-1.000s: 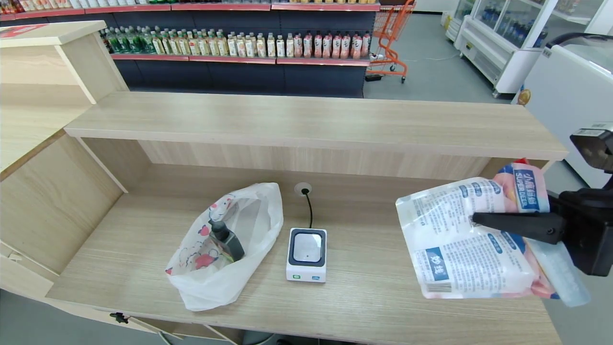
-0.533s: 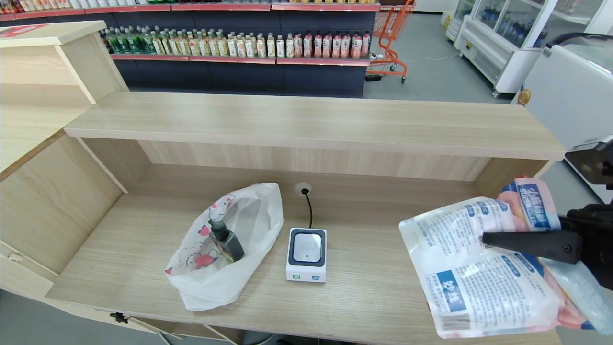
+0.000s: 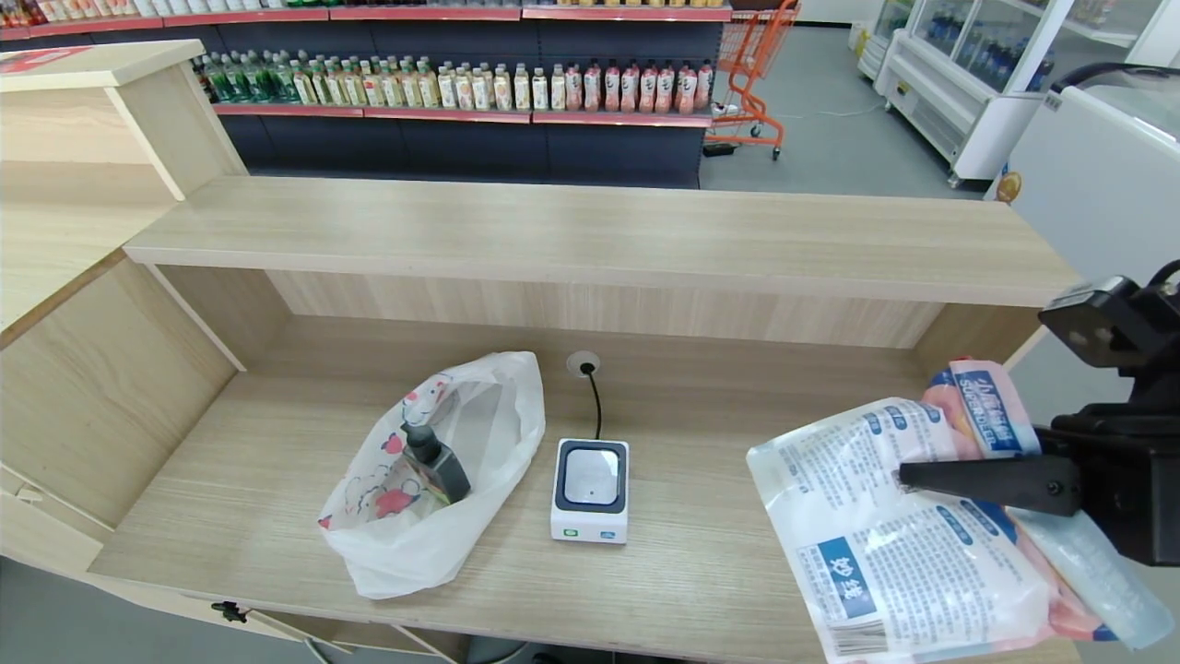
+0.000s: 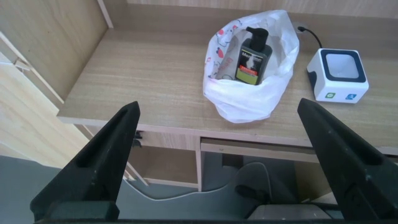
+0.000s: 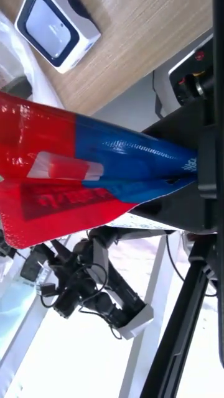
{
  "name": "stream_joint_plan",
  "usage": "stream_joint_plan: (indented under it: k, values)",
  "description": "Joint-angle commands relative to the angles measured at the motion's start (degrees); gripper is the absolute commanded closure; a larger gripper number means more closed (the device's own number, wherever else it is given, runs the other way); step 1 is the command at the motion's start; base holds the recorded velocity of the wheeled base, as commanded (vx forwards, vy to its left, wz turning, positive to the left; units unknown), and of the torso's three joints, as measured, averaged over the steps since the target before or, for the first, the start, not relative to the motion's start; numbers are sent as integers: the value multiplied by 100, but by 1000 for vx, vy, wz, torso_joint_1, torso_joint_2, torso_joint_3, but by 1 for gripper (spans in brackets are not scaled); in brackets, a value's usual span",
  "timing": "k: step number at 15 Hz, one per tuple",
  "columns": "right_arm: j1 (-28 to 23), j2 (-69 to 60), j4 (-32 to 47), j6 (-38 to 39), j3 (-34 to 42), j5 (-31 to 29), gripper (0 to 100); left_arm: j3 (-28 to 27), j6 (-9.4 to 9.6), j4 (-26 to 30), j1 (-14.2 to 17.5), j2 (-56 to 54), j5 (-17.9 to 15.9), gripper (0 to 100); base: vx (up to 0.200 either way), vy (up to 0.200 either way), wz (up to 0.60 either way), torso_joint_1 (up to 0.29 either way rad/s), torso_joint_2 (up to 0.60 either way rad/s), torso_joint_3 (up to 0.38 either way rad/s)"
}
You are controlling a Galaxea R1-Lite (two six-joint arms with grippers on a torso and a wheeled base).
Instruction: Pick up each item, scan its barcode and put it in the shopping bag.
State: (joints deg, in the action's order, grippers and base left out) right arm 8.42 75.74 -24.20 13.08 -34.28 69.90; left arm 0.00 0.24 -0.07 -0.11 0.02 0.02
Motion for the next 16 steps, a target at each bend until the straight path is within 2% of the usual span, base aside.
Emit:
stream_joint_plan:
  k: [1,5,16]
  values:
    - [107,125,29,28,-26,-3,100,0,2,-1,-7,-2,6,0,0,0,0,0,0,0]
    - [564,266,38,564,35,-3,100,0,2,-1,2,6,6,0,0,0,0,0,0,0]
    - [722,609,3,564,-61,-12,100,0,2,-1,-7,-2,-2,0,0,0,0,0,0,0]
